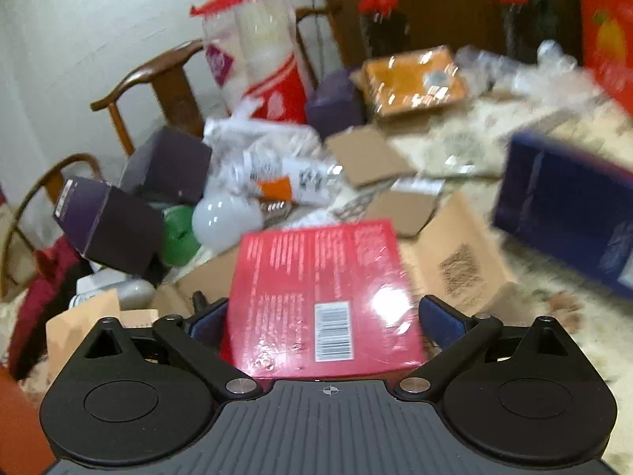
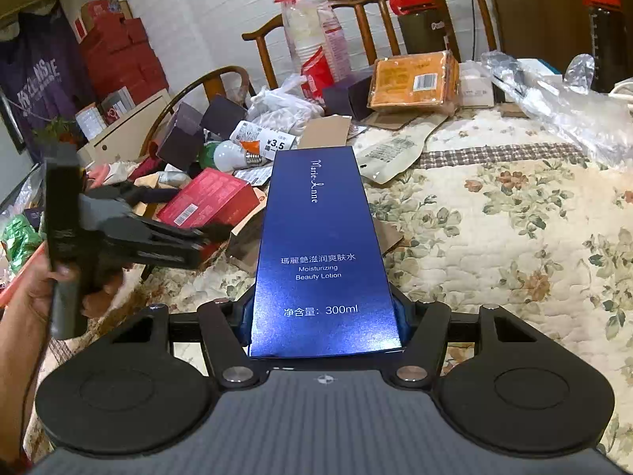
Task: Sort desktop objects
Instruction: 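Grasp the red box with the left gripper while the right holds the blue box, then carry both boxes over the orange basin and open both grippers to drop them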
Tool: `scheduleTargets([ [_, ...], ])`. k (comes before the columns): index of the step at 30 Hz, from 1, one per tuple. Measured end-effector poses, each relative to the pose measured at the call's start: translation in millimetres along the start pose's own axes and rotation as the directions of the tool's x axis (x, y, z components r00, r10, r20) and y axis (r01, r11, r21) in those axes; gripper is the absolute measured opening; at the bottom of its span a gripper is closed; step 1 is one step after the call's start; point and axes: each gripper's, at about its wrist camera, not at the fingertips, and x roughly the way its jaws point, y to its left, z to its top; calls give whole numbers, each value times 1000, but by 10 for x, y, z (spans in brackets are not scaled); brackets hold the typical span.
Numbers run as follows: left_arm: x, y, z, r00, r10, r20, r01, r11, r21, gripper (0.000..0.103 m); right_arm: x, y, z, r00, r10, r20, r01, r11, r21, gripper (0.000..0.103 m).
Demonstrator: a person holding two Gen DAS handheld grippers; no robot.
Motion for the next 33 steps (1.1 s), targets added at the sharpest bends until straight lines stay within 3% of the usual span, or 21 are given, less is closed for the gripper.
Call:
scheduleTargets([
  [2,9,38,-12,1000,5,21,-4,998,-57,91,-1,-8,1,1000,3,-1,-3,1000,-2,66],
  [6,-29,75,-1,1000,13,7,-11,984,-176,90,2,22,-7,1000,-6,2,6,1000,-18,66],
  [10,-158,-44,6,994,97,-43,-106,946,-307,90,2,85,-38,999,-37,19,38,998,-42,66],
  [12,-312,-177,-15,989,143,-33,-145,930,-339,90,5,127,-60,997,-62,34,64,997,-49,66],
  [15,-578,-363,-71,982,186,-18,-179,910,-373,90,23,178,-85,994,-94,54,97,993,-62,66],
  [20,-911,-554,-202,982,186,-5,-171,893,-417,90,78,296,-106,988,-140,72,146,985,-96,66],
  [33,-1710,-438,-552,964,263,43,-209,847,-488,90,-185,831,-289,994,-80,73,90,985,-146,65],
])
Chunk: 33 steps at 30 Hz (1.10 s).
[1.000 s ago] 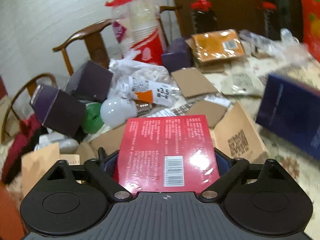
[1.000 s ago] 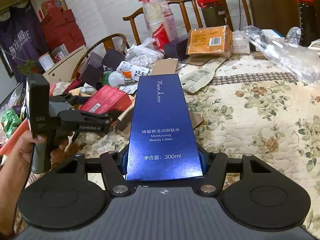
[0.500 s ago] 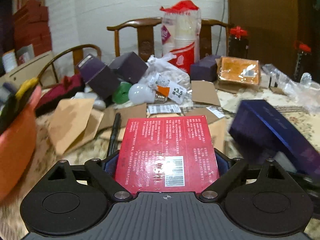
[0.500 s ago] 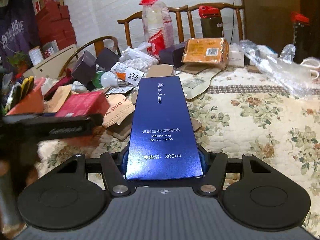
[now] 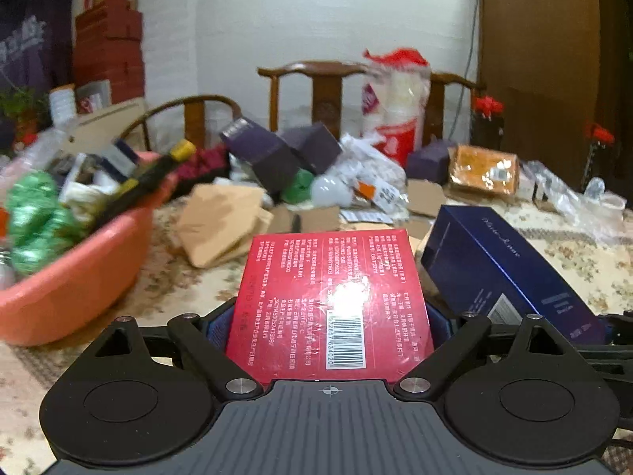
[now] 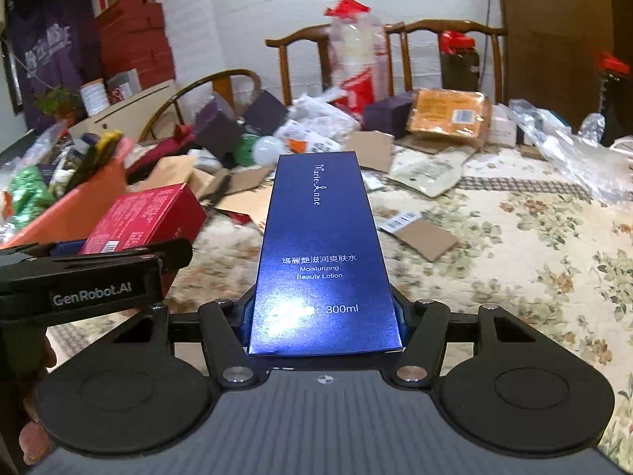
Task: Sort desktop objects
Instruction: 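Carry both boxes over the orange basin and open both grippers to drop them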
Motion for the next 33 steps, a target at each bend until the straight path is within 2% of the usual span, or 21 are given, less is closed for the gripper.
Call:
scheduleTargets([
  [10,-519,279,158,997,29,65,-27,999,-25,90,-309,509,146,997,54,57,-49,994,-94,65],
  [17,-790,543,450,992,67,110,-60,996,-59,90,-431,834,417,988,111,106,-99,989,-114,65],
  [21,-952,779,694,985,93,144,-80,992,-93,90,-505,1074,680,979,144,146,-123,982,-142,65],
  [28,-1221,1288,1167,957,197,215,-170,976,-135,90,-513,1635,1182,954,216,209,-174,964,-202,66],
  [33,-1237,1710,1392,942,252,223,-220,963,-157,90,-318,2131,1466,935,285,211,-230,940,-251,66],
])
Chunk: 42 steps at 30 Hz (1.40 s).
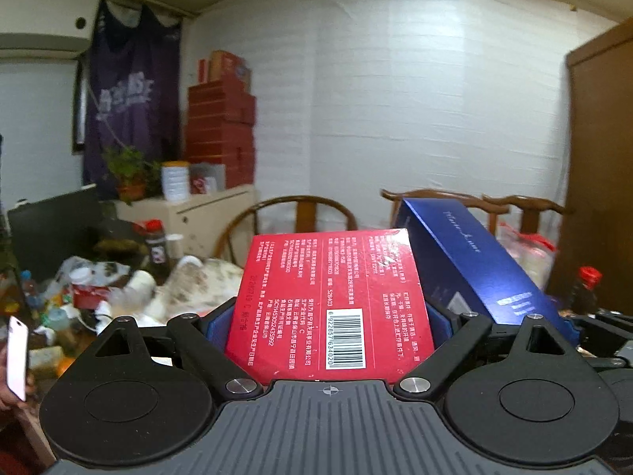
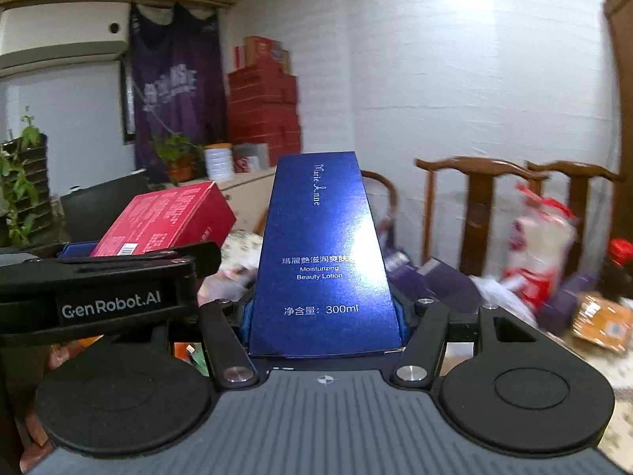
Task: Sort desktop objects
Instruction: 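Carry both boxes over the orange basin and open both grippers to drop them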
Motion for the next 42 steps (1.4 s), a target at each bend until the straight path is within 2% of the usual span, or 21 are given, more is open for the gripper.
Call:
scheduleTargets([
  [6,290,406,96,997,79,-22,-79,997,1,90,546,455,152,996,88,-22,-88,996,-32,66],
  [10,618,639,60,989,127,-71,-128,992,-5,90,934,712,166,991,120,-65,-124,990,-61,66],
  [15,1159,903,-91,976,124,-178,-134,990,-48,90,1503,895,112,986,84,-143,-99,990,-103,66],
  [19,1576,1054,-288,951,149,-271,-166,985,-42,90,1902,957,-55,968,100,-228,-127,986,-107,66],
  [22,1792,1219,-419,943,88,-322,-134,983,-123,90,2061,1038,-148,961,93,-260,-129,984,-124,66],
  [26,1833,1294,-476,951,47,-305,-99,982,-158,91,2274,1053,-209,940,73,-332,-111,989,-97,66],
  [29,1837,1288,-505,955,45,-293,-98,981,-170,93,2304,1028,-271,937,69,-341,-107,990,-95,67],
  [31,1794,1290,-508,960,38,-277,-89,981,-173,102,2288,992,-296,936,81,-342,-116,990,-83,68],
  [33,1733,1244,-464,968,81,-236,-117,983,-141,103,2180,997,-298,940,88,-330,-128,987,-100,71],
  [34,1698,1206,-429,972,113,-206,-137,985,-105,103,2141,1003,-277,943,87,-320,-129,985,-111,78],
  [36,1546,1163,-362,977,144,-155,-157,985,-71,103,1964,1001,-246,958,80,-277,-122,983,-139,85],
  [39,1247,1141,-226,985,149,-81,-155,985,-72,103,1697,968,-172,968,97,-233,-135,979,-153,86],
  [42,914,1035,-132,989,145,-40,-147,987,-59,103,1334,828,-85,971,136,-196,-161,980,-119,86],
])
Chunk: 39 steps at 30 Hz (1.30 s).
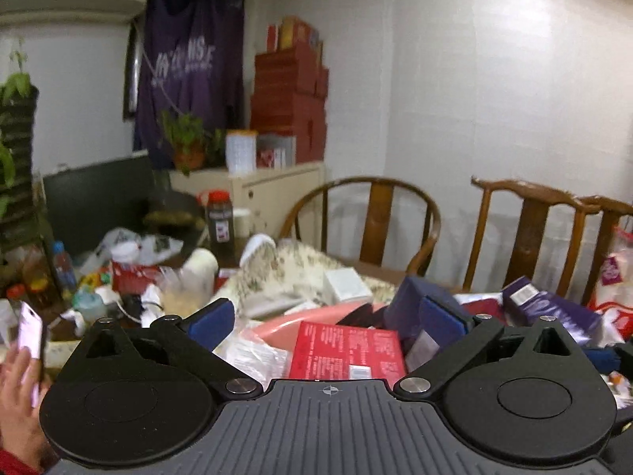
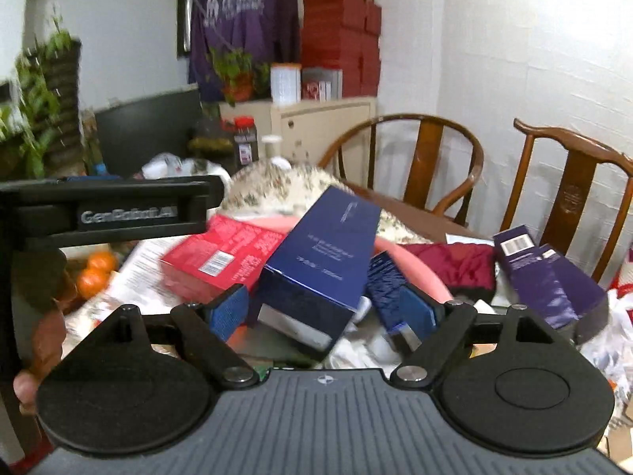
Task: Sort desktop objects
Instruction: 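Carry both boxes over the orange basin and open both grippers to drop them, then move the left gripper to the black marker while the right approaches a cardboard scrap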
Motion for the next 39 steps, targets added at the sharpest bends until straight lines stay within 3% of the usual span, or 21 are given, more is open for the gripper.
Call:
scheduleTargets([
  [6,-626,-562,-107,993,-110,52,104,989,109,103,-941,-539,-190,993,55,109,-64,995,78,91],
  [9,-822,-1023,-226,979,-196,47,185,967,174,103,-1405,-961,-453,991,26,134,-46,988,145,94],
  [12,-884,-1558,-428,952,-305,6,297,931,213,103,-1715,-1451,-892,987,-108,116,85,979,187,97],
  [16,-684,-2243,-810,894,-437,-94,447,873,194,103,-1772,-2066,-1581,961,-276,-2,270,938,218,97],
  [18,-471,-2565,-1025,868,-469,-164,493,851,180,103,-1729,-2316,-1890,951,-302,-72,310,918,247,97],
  [19,-368,-2675,-1143,865,-464,-190,495,852,173,103,-1689,-2401,-2006,945,-311,-98,326,908,264,97],
  [21,-121,-2852,-1301,870,-435,-232,477,863,168,103,-1618,-2527,-2146,946,-298,-130,324,899,296,97],
  [23,139,-2922,-1439,891,-380,-250,427,889,169,103,-1531,-2578,-2192,956,-256,-141,289,901,324,97],
  [27,411,-2743,-1594,919,-323,-225,362,919,157,103,-1269,-2604,-2090,966,-206,-158,247,916,317,97],
  [29,496,-2624,-1619,914,-339,-224,375,916,143,103,-1076,-2570,-2011,967,-177,-181,221,938,267,97],
  [32,457,-2508,-1554,885,-417,-205,448,884,133,103,-746,-2459,-1901,963,-153,-220,189,969,156,97],
  [34,433,-2479,-1534,874,-439,-206,467,877,112,103,-548,-2441,-1860,961,-117,-249,152,981,123,97],
  [37,419,-2527,-1553,874,-438,-209,470,871,143,103,-330,-2458,-1834,956,-75,-283,110,988,107,97],
  [39,442,-2561,-1573,884,-414,-218,450,879,157,103,-188,-2473,-1866,939,-128,-319,157,985,65,97],
])
